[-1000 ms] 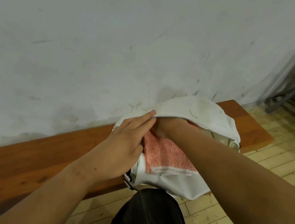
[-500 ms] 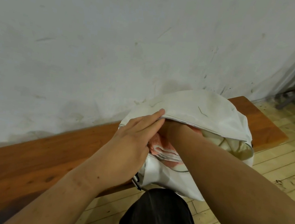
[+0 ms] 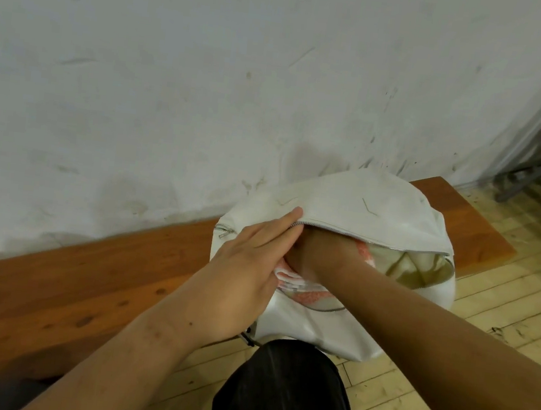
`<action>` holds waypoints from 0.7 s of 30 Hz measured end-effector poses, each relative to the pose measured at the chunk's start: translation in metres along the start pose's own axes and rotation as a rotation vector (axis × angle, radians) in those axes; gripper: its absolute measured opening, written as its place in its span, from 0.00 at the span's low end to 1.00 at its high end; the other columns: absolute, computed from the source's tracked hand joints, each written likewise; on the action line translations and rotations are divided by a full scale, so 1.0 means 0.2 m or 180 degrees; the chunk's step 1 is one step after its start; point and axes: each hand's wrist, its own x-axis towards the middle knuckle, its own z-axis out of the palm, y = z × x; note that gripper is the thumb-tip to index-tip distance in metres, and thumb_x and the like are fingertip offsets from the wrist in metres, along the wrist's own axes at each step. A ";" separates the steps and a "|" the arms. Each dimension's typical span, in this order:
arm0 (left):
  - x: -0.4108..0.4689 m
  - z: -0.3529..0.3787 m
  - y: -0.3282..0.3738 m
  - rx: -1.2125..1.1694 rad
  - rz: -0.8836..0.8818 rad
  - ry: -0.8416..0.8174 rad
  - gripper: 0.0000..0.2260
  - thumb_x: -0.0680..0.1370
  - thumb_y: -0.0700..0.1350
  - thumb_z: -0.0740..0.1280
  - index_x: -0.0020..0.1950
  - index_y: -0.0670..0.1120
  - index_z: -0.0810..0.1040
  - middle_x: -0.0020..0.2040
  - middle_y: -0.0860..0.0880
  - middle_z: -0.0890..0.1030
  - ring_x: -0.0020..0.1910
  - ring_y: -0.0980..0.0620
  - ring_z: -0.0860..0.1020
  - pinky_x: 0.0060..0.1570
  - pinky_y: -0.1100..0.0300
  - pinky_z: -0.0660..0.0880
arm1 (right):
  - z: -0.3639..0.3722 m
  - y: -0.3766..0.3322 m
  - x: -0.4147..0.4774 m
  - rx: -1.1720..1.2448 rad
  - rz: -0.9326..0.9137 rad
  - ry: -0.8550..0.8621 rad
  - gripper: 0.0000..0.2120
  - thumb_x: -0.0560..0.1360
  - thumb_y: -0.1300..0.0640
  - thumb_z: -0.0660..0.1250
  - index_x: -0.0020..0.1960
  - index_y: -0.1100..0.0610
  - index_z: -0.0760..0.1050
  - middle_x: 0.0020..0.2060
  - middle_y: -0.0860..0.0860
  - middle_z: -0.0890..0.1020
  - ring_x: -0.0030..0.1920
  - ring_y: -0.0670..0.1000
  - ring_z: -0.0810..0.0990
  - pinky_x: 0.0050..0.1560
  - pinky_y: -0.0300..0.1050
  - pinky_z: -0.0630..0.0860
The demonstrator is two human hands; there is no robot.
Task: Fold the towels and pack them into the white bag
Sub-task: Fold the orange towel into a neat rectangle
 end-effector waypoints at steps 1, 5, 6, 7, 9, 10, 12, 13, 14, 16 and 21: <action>0.00 0.00 0.00 -0.0029 0.0008 0.0008 0.30 0.84 0.39 0.55 0.83 0.56 0.46 0.79 0.69 0.39 0.77 0.69 0.42 0.71 0.73 0.41 | 0.08 0.00 0.01 0.0182 -0.0045 0.0349 0.37 0.77 0.37 0.36 0.69 0.54 0.72 0.62 0.56 0.80 0.67 0.60 0.75 0.72 0.59 0.66; 0.00 0.02 0.03 -0.0080 0.0048 0.0040 0.29 0.85 0.41 0.54 0.83 0.55 0.47 0.79 0.68 0.40 0.77 0.68 0.43 0.75 0.69 0.45 | 0.21 0.11 0.04 0.0915 0.0265 0.0677 0.46 0.72 0.31 0.27 0.70 0.49 0.71 0.63 0.53 0.80 0.67 0.60 0.75 0.70 0.59 0.68; 0.00 0.03 0.03 -0.0060 0.0057 0.0047 0.29 0.85 0.41 0.55 0.83 0.55 0.47 0.79 0.68 0.40 0.77 0.68 0.43 0.74 0.70 0.45 | 0.22 0.10 0.05 0.0860 0.0241 0.0511 0.47 0.70 0.32 0.26 0.73 0.49 0.69 0.68 0.53 0.78 0.70 0.59 0.72 0.72 0.59 0.65; -0.01 0.04 0.04 -0.0040 0.0064 0.0056 0.29 0.85 0.41 0.55 0.83 0.55 0.47 0.79 0.68 0.41 0.77 0.68 0.44 0.73 0.71 0.44 | 0.23 0.10 0.07 0.0825 0.0207 0.0363 0.47 0.69 0.32 0.28 0.75 0.48 0.66 0.72 0.52 0.74 0.73 0.59 0.69 0.74 0.59 0.63; -0.02 0.05 0.04 -0.0018 0.0102 0.0056 0.29 0.84 0.41 0.56 0.82 0.55 0.48 0.80 0.67 0.41 0.77 0.67 0.44 0.69 0.75 0.40 | 0.20 0.09 0.06 0.0940 0.0165 -0.0010 0.39 0.74 0.32 0.37 0.79 0.47 0.61 0.77 0.51 0.67 0.78 0.57 0.62 0.77 0.60 0.57; -0.02 0.06 0.04 0.0005 0.0134 0.0047 0.29 0.84 0.41 0.56 0.82 0.54 0.48 0.80 0.66 0.41 0.77 0.66 0.44 0.68 0.77 0.39 | 0.17 0.08 0.05 0.0957 0.0161 -0.0145 0.33 0.79 0.34 0.42 0.80 0.47 0.58 0.79 0.51 0.64 0.79 0.57 0.59 0.79 0.59 0.54; -0.04 0.09 0.03 0.0021 0.0155 0.0029 0.29 0.84 0.41 0.57 0.82 0.53 0.49 0.80 0.65 0.41 0.78 0.65 0.44 0.68 0.77 0.37 | 0.15 0.07 0.01 0.0885 0.0137 -0.0308 0.26 0.84 0.40 0.48 0.80 0.47 0.57 0.79 0.49 0.62 0.79 0.55 0.58 0.79 0.56 0.53; -0.05 0.10 0.02 0.0004 0.0146 0.0029 0.29 0.84 0.41 0.57 0.82 0.54 0.50 0.80 0.65 0.41 0.78 0.64 0.43 0.68 0.77 0.36 | 0.14 0.06 -0.01 0.0932 0.0146 -0.0320 0.25 0.85 0.41 0.48 0.80 0.47 0.57 0.79 0.49 0.63 0.79 0.54 0.59 0.78 0.54 0.53; -0.06 0.11 0.01 -0.0021 0.0137 0.0032 0.29 0.84 0.41 0.57 0.82 0.54 0.50 0.80 0.65 0.41 0.78 0.64 0.42 0.68 0.77 0.35 | 0.16 0.06 -0.02 0.1018 0.0177 -0.0247 0.25 0.85 0.41 0.49 0.80 0.46 0.58 0.78 0.49 0.66 0.77 0.54 0.61 0.77 0.53 0.55; -0.08 0.12 -0.02 -0.0098 0.0081 0.0054 0.28 0.84 0.41 0.56 0.82 0.56 0.53 0.79 0.66 0.40 0.78 0.66 0.40 0.67 0.77 0.34 | 0.23 0.04 -0.05 0.1258 0.0179 0.0198 0.25 0.84 0.40 0.48 0.77 0.46 0.65 0.71 0.49 0.75 0.73 0.54 0.69 0.73 0.51 0.62; -0.17 0.16 -0.10 -0.0235 -0.0076 0.0102 0.26 0.83 0.43 0.58 0.79 0.61 0.59 0.80 0.68 0.43 0.75 0.72 0.37 0.67 0.76 0.37 | 0.38 -0.04 -0.28 0.1769 0.0248 0.1493 0.21 0.79 0.37 0.57 0.63 0.45 0.79 0.57 0.44 0.84 0.62 0.50 0.78 0.68 0.55 0.70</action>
